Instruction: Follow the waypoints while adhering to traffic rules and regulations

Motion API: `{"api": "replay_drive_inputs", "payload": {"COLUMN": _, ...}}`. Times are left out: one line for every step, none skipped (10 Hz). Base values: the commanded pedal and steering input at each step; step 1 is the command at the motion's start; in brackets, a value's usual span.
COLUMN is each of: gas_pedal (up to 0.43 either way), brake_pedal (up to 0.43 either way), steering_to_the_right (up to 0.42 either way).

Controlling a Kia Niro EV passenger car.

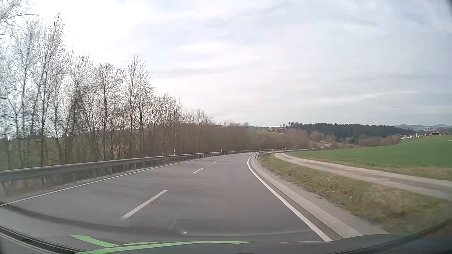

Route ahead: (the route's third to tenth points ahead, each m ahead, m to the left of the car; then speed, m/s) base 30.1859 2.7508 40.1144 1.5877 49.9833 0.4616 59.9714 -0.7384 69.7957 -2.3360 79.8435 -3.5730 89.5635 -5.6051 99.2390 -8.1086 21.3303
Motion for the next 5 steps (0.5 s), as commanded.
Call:
{"api": "replay_drive_inputs", "payload": {"gas_pedal": 0.087, "brake_pedal": 0.0, "steering_to_the_right": 0.014}}
{"api": "replay_drive_inputs", "payload": {"gas_pedal": 0.087, "brake_pedal": 0.0, "steering_to_the_right": 0.014}}
{"api": "replay_drive_inputs", "payload": {"gas_pedal": 0.087, "brake_pedal": 0.0, "steering_to_the_right": 0.013}}
{"api": "replay_drive_inputs", "payload": {"gas_pedal": 0.087, "brake_pedal": 0.0, "steering_to_the_right": 0.013}}
{"api": "replay_drive_inputs", "payload": {"gas_pedal": 0.087, "brake_pedal": 0.0, "steering_to_the_right": 0.013}}
